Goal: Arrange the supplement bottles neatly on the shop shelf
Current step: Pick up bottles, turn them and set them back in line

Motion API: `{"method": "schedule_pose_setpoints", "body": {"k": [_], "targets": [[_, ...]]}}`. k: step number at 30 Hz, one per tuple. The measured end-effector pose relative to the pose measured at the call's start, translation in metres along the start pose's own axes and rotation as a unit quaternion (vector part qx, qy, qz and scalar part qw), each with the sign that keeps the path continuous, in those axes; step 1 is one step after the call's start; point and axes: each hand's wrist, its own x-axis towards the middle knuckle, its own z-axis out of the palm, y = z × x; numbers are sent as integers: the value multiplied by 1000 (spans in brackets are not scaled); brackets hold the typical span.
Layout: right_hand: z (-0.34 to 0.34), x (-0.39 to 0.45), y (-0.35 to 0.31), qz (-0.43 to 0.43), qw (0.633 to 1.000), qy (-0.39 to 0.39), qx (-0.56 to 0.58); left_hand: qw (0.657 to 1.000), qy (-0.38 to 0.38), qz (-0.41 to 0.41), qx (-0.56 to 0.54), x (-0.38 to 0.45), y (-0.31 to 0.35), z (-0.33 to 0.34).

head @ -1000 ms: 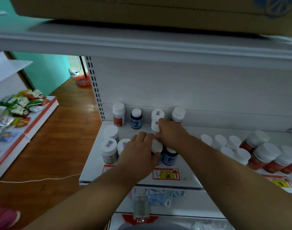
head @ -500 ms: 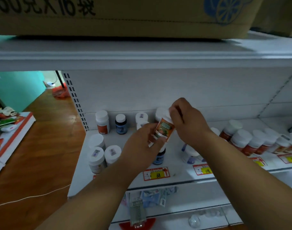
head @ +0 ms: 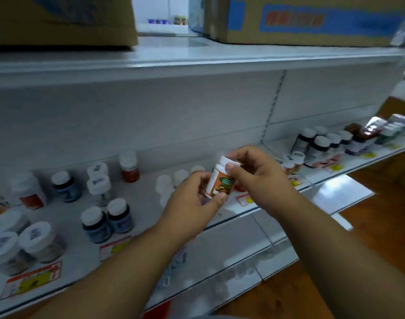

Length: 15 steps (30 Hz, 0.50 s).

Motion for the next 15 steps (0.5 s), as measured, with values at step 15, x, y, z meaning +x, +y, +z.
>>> {"method": "schedule_pose_setpoints", "body": {"k": [15], "targets": [[-263,-13,77,39,986,70,-148,998,-63,-15,26,52,69,258]]}}
